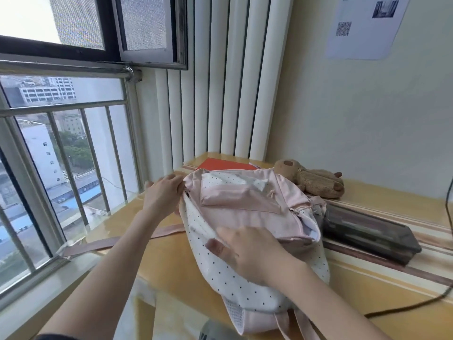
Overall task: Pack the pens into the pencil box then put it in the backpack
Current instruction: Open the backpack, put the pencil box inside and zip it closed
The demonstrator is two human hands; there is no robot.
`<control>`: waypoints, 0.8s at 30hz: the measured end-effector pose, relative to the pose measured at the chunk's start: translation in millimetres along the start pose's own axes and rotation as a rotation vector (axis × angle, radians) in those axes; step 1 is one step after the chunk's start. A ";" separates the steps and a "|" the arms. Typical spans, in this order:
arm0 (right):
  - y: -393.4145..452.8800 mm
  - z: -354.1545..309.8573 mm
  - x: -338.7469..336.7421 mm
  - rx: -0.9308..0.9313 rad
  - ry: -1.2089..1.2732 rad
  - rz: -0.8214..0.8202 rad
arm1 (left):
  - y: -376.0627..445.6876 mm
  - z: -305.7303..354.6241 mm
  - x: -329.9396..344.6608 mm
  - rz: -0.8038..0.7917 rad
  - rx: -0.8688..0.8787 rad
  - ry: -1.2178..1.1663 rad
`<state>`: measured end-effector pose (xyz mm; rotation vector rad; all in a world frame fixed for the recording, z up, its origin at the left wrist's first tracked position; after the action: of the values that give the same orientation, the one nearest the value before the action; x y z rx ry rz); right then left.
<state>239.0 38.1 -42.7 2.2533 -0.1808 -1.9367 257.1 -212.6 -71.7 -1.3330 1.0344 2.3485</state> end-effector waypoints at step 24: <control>-39.9 128.9 -44.6 0.284 -0.344 0.265 | -63.8 46.5 -33.3 -0.959 0.241 -0.182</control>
<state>104.3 80.0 -26.3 1.8976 -0.7991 -2.2432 278.8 -130.9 -58.1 -1.1277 0.4300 1.5250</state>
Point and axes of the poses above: each hand's wrist, its own y-axis towards the middle knuckle, its own x-axis out of the palm, z = x × y, the point moved 3 cm from there along y, towards the middle knuckle, and after that the axes turned 12 degrees about -x, right-handed, at the moved point
